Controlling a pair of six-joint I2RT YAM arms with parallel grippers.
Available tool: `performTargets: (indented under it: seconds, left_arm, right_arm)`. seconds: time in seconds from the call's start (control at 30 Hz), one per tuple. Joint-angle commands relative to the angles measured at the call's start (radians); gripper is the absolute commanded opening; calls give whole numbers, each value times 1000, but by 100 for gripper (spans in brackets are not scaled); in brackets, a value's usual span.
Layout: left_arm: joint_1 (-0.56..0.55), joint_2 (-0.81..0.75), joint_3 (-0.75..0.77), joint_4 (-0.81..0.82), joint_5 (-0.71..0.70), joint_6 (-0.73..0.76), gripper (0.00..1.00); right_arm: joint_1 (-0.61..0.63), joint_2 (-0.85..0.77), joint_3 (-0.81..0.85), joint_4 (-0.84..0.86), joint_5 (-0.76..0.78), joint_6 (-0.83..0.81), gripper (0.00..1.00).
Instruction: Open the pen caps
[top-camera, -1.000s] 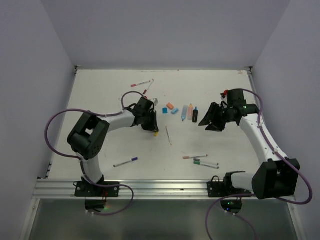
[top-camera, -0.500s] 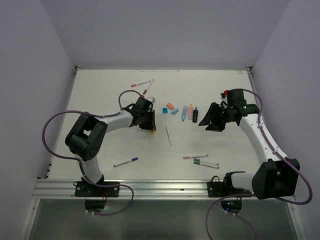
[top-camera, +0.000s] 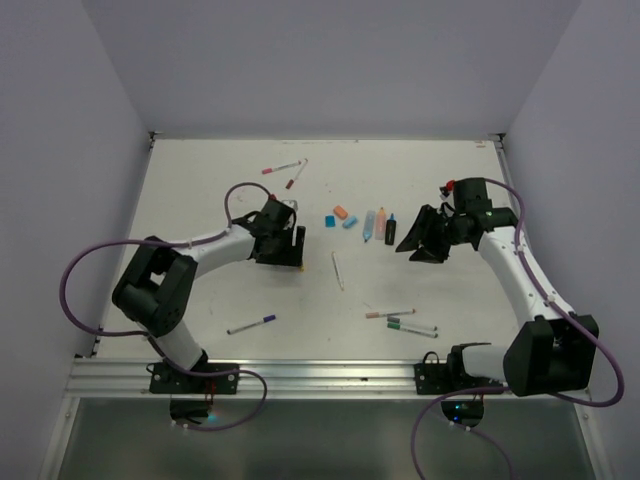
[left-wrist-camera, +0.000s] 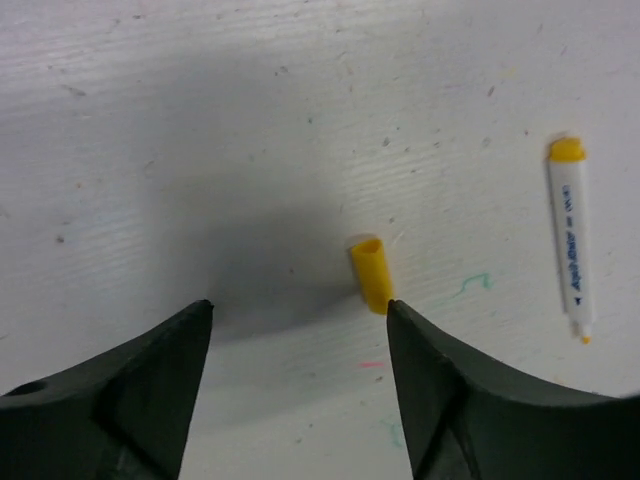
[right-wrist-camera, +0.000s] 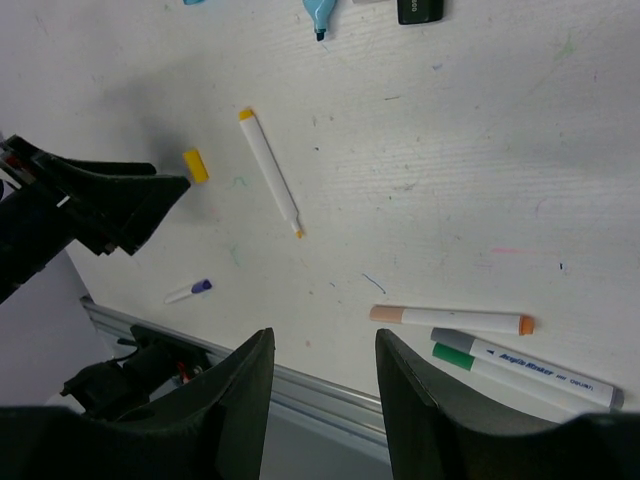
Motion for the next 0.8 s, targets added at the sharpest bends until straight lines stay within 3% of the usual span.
performTargets:
  seconds: [0.0,0.03,0.1,0.2,0.4,0.5,0.67,0.7,0.77]
  left_arm:
    - [11,-55,19,-152,-97,56,80]
    - [11,-53,73,-184,-125,60,83]
    - [12,-44,145,-215,-159,76,99]
    - [15,-14,220,-240,-209,108,100]
    - [63,167,527,-292,-249,214,100]
    - [141,261,688,-238,-45,293,100]
    - [239,510,1063,-301,91,434,81]
    - [244,542,1092,-304,94,451,74]
    - [264,581,1102,-266,117,476,68]
  right_arm:
    - [-4,17,29,14,-32,-18,49]
    - [-4,21,31,15,-35,-17,49]
    - [-5,37,40,18,-46,-17,49]
    - [-4,55,57,17,-49,-21,49]
    - [-2,80,57,38,-83,-8,49]
    - [6,92,57,49,-86,-3,49]
    - [18,123,79,49,-89,-6,49]
    - [19,129,83,48,-86,-6,49]
    - [26,143,95,43,-89,-6,49]
